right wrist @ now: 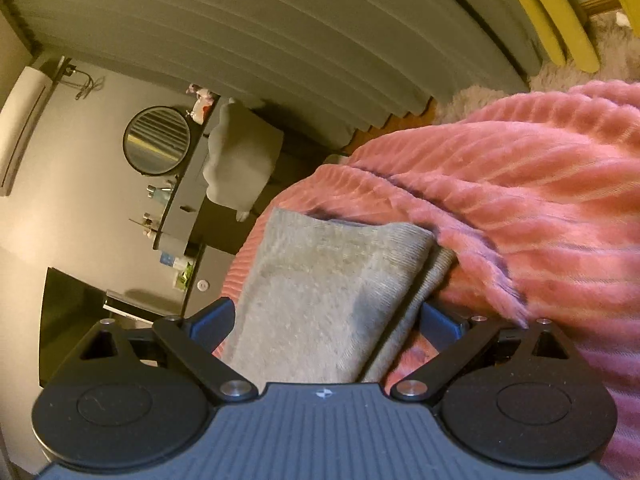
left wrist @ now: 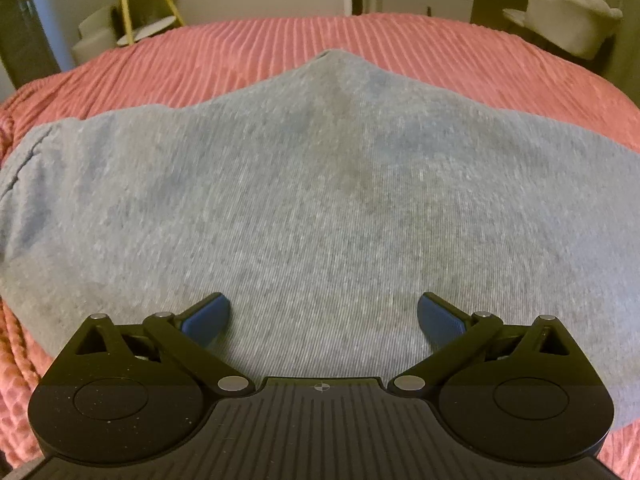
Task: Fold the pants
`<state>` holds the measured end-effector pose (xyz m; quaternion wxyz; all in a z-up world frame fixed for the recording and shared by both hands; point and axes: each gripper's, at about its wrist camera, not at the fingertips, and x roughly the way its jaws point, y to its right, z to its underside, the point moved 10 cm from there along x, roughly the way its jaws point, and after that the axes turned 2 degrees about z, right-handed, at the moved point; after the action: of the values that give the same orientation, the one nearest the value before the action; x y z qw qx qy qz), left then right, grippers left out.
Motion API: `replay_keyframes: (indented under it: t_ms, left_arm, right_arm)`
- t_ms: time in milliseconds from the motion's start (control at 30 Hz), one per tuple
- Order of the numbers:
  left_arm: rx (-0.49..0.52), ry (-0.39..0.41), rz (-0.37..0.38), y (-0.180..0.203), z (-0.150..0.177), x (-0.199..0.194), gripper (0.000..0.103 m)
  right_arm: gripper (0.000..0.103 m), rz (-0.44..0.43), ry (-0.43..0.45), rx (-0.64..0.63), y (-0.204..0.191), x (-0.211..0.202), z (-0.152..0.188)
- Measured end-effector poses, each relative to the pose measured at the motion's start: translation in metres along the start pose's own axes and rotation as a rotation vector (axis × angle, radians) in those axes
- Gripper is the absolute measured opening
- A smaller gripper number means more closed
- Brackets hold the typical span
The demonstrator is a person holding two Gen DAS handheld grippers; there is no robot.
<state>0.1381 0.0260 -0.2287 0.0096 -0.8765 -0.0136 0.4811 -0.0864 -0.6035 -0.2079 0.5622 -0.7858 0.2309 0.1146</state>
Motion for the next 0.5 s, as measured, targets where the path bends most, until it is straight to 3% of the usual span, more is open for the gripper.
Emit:
replay_keyframes:
  t_ms: [67, 100, 133, 167, 200, 300, 500]
  left_arm:
    - [0.000, 0.002, -0.004, 0.001, 0.000, 0.000, 0.103]
    - [0.001, 0.003, -0.006, 0.001, 0.000, 0.000, 0.103]
    - [0.002, 0.004, -0.008, 0.002, 0.001, 0.000, 0.103]
    - [0.003, 0.005, -0.010, 0.002, 0.001, 0.001, 0.103]
    - [0.003, 0.007, -0.012, 0.003, 0.001, 0.001, 0.103]
    - [0.003, 0.009, -0.015, 0.004, 0.003, 0.000, 0.103]
    - [0.004, 0.012, -0.021, 0.005, 0.003, -0.001, 0.103]
  right_arm:
    - [0.093, 0.006, -0.009, -0.013, -0.003, 0.007, -0.001]
    - [0.084, 0.004, -0.011, -0.009, -0.004, 0.009, -0.001]
    - [0.075, -0.005, -0.016, -0.001, -0.005, 0.011, -0.002]
    - [0.051, -0.025, -0.034, 0.029, -0.005, 0.015, -0.003]
    - [0.040, -0.035, -0.046, 0.067, -0.002, 0.018, -0.003]
    - [0.028, -0.038, -0.055, 0.116, 0.008, 0.026, -0.004]
    - [0.027, -0.019, -0.068, 0.120, 0.013, 0.036, -0.004]
